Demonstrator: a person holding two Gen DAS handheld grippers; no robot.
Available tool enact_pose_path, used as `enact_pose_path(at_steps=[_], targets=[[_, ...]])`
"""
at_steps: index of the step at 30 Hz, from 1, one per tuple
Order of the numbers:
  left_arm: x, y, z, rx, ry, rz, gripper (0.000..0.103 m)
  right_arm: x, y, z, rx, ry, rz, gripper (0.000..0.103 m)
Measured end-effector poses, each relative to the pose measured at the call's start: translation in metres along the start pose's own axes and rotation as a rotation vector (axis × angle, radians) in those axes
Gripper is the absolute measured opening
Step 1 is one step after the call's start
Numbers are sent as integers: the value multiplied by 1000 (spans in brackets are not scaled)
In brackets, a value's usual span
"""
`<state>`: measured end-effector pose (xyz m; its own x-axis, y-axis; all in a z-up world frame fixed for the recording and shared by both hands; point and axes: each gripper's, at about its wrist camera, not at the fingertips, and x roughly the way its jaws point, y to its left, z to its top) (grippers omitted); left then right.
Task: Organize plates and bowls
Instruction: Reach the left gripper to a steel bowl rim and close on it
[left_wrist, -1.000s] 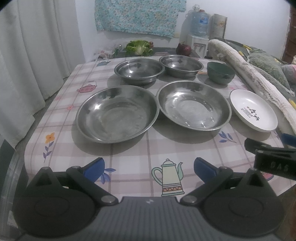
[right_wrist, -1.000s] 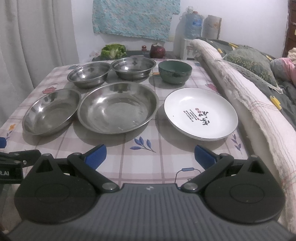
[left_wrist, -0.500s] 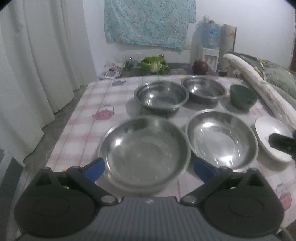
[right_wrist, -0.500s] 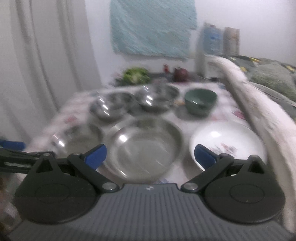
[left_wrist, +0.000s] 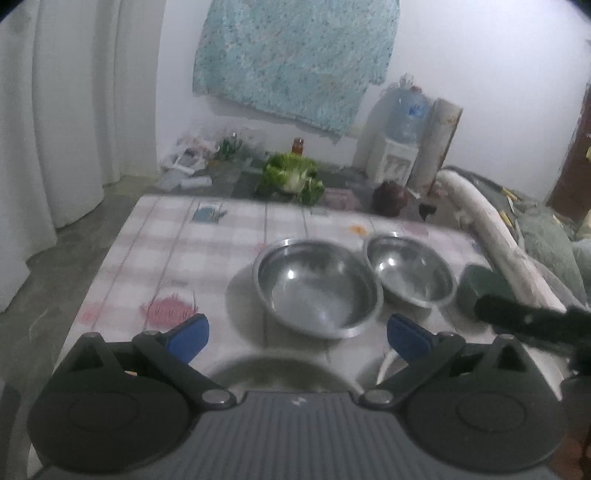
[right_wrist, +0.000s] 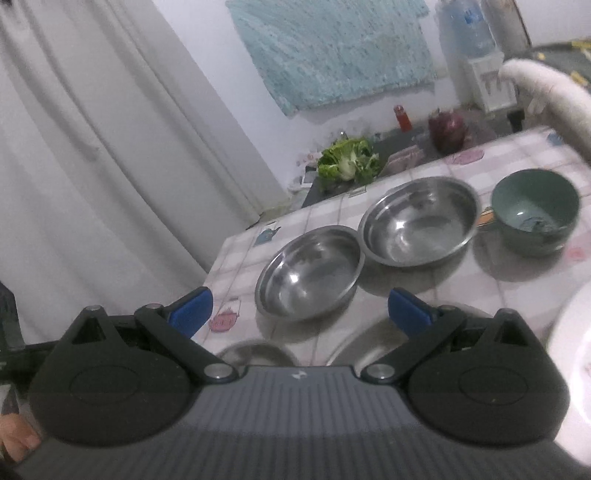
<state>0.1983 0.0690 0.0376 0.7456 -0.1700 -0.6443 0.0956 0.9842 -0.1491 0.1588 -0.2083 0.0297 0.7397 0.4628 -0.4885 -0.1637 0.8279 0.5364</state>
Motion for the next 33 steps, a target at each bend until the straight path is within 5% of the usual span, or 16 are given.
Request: enact_pose_path(at_steps=[4, 10, 17, 20, 23, 27, 33], targets=[[37, 3, 19, 20, -13, 13, 103, 45, -12, 6, 19, 53, 5, 101], [108, 11, 34, 80, 82, 131, 93, 92, -25, 11, 20, 92, -28, 86], [164, 17, 31, 116, 227, 158, 59, 130, -36, 11, -1, 124, -72, 61], [172, 17, 28, 118, 245, 169, 32, 138, -36, 7, -5, 134, -79, 50], [171, 19, 27, 107, 250, 156, 20, 142, -33, 4, -36, 127, -89, 40], [167, 22, 25, 107, 254, 169, 18, 146, -27, 1, -66, 133, -81, 24], [152, 26, 26, 117, 237, 160, 17, 147, -12, -1, -144, 147, -69, 18]])
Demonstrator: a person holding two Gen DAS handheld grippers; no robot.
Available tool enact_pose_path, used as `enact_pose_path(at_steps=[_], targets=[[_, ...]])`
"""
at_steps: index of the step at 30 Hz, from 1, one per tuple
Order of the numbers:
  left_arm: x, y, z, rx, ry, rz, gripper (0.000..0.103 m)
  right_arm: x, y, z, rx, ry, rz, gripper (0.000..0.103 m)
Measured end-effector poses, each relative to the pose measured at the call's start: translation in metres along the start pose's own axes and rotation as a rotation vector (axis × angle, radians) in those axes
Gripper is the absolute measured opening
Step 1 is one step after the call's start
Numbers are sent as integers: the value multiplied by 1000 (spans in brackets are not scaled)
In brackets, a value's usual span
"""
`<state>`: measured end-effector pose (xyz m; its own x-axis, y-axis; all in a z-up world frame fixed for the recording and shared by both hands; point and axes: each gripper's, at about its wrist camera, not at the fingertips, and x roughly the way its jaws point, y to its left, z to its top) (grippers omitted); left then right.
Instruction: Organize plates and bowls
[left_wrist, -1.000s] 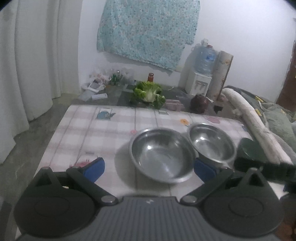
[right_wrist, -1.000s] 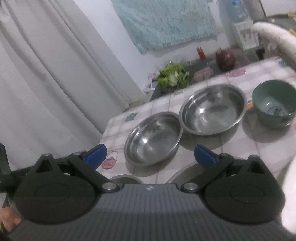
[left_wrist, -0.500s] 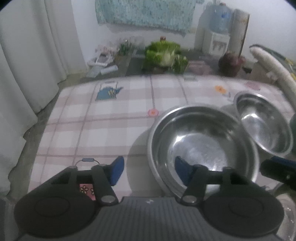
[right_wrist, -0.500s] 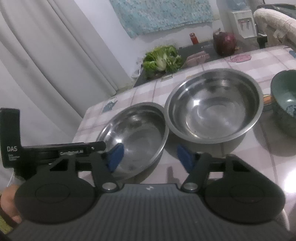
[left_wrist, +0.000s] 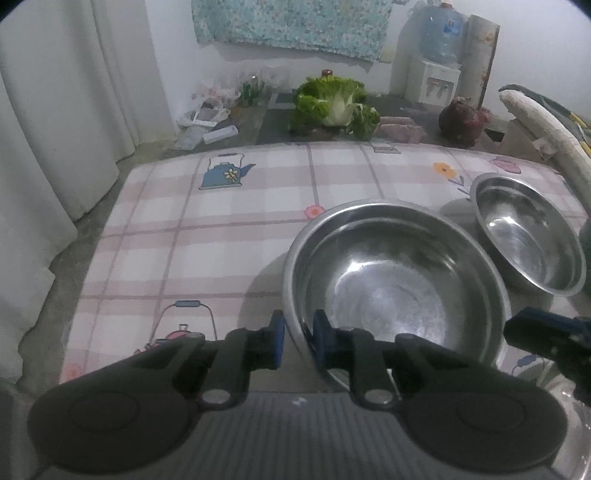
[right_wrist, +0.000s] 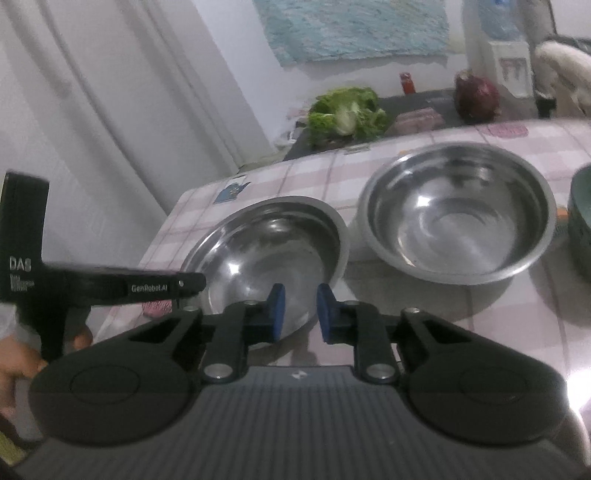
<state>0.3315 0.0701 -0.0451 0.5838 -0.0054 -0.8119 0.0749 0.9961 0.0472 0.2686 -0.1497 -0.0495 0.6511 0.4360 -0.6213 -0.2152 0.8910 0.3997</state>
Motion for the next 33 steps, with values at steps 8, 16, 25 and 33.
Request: enact_pose_path(at_steps=[8, 16, 25, 33], targets=[[7, 10, 6, -16, 29, 1, 45, 5, -1, 11, -66, 26, -46, 20], [26, 11, 6, -54, 77, -29, 20, 28, -15, 15, -4, 56, -32, 18], [20, 10, 8, -45, 64, -34, 31, 32, -11, 15, -28, 51, -34, 18], [24, 5, 11, -39, 64, -24, 31, 39, -6, 16, -49, 59, -43, 19]])
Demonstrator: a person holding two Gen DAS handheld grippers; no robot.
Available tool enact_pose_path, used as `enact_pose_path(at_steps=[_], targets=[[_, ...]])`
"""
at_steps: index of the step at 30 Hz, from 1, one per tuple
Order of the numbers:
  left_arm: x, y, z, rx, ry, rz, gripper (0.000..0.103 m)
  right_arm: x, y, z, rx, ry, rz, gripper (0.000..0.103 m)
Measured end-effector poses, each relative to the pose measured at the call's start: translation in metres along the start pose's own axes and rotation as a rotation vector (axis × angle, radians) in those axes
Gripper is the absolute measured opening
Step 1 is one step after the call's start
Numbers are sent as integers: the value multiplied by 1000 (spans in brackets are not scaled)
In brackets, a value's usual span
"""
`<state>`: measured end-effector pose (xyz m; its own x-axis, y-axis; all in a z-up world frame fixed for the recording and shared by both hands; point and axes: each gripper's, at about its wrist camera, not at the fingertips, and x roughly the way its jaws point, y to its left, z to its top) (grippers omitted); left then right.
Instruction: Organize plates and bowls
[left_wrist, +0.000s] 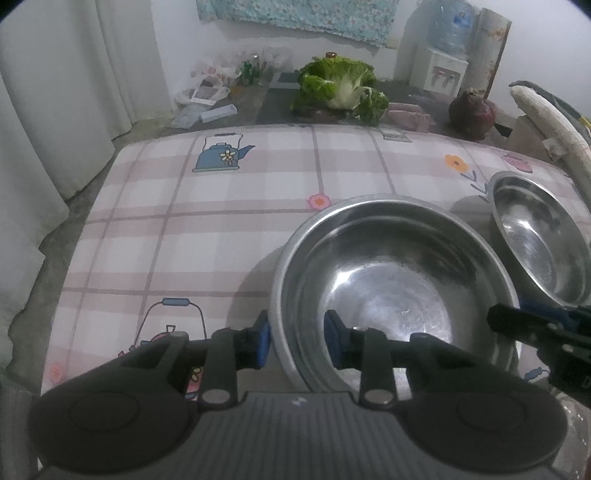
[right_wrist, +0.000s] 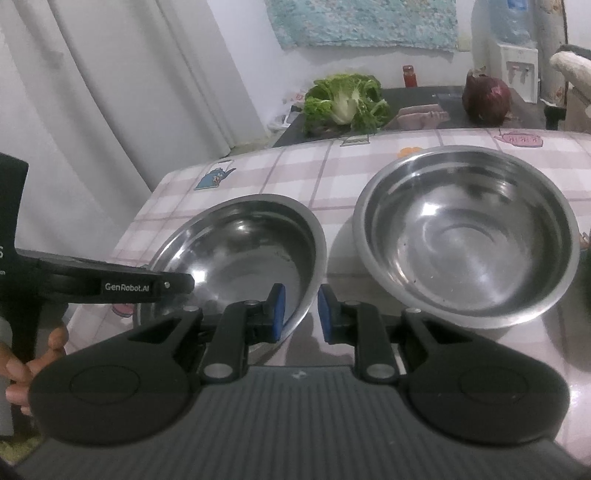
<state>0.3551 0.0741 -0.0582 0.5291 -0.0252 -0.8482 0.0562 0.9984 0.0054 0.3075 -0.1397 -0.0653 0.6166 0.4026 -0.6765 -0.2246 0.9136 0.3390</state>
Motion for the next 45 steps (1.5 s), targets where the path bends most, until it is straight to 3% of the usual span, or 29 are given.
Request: enact_pose_path(at_steps=[28, 38, 45], targets=[[-53, -12, 6, 38, -132, 9, 28, -44, 14, 9, -79, -80, -18, 22], [-64, -52, 25, 93, -165, -43, 28, -86, -10, 17, -47, -139, -47, 25], [-48, -103, 44, 153, -162, -101, 28, -113, -48, 24, -18, -179, -129, 27]])
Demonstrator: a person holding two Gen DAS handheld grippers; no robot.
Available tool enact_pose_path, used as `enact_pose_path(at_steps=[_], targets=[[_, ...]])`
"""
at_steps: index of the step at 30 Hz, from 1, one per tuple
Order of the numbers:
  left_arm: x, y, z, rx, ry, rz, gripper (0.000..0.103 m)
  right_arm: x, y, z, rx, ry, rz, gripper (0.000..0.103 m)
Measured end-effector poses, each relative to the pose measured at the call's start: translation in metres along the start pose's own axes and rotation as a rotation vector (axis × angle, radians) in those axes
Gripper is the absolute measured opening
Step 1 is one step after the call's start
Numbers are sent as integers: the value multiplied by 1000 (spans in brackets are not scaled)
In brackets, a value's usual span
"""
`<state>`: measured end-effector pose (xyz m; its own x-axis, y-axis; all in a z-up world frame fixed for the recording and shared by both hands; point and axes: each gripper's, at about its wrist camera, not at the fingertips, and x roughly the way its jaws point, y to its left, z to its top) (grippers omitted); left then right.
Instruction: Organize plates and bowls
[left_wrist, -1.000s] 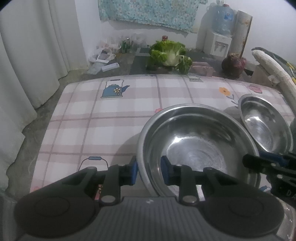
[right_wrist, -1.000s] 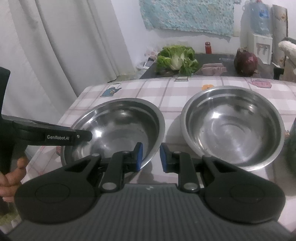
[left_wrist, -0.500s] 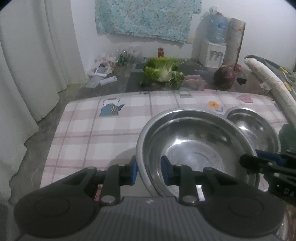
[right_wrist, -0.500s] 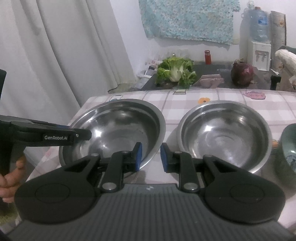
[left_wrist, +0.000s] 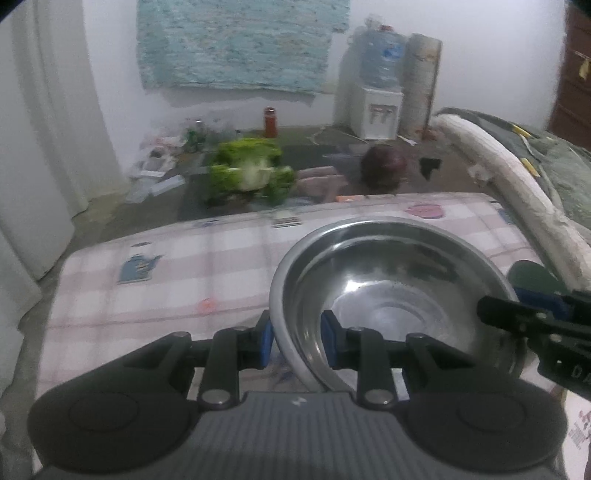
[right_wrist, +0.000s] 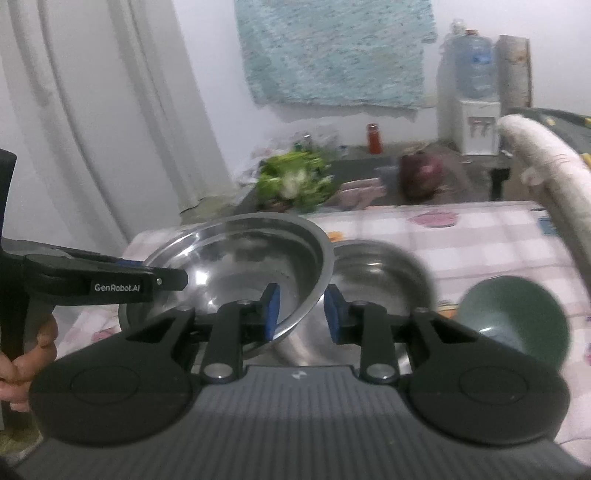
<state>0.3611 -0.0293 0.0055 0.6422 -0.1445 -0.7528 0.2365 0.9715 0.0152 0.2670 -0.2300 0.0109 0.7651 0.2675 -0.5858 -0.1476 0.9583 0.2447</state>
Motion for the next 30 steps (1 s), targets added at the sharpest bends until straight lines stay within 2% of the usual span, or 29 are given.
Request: enact_pose_path(at_steps=[6, 13, 16, 18, 19, 21, 23, 24, 26, 30], targets=[[32, -32, 10, 32, 35, -41, 28, 0, -38, 4, 15, 8, -63, 27], [58, -49, 7, 55, 83, -45, 28, 24, -68, 0, 17, 79, -88, 27], [59, -51, 5, 73, 82, -36, 28, 35, -75, -1, 11, 103, -88, 36], [59, -51, 5, 85, 77, -23, 28, 38, -77, 0, 3, 105, -83, 51], [58, -51, 5, 87, 76, -20, 29, 39, -77, 0, -3, 104, -86, 54], [57, -47, 6, 81, 71, -20, 35, 39, -78, 3, -19, 98, -87, 73], [57, -45, 7, 81, 66, -15, 41, 35, -80, 8, -26, 77, -92, 80], [57, -44, 8, 81, 65, -11, 46, 35, -82, 11, -30, 69, -94, 80], [62, -42, 9, 80, 76, -6, 49, 38, -84, 18, -27, 71, -88, 81], [74, -44, 9, 74, 100, -3, 49, 62, -93, 36, 31, 110, -18, 81]])
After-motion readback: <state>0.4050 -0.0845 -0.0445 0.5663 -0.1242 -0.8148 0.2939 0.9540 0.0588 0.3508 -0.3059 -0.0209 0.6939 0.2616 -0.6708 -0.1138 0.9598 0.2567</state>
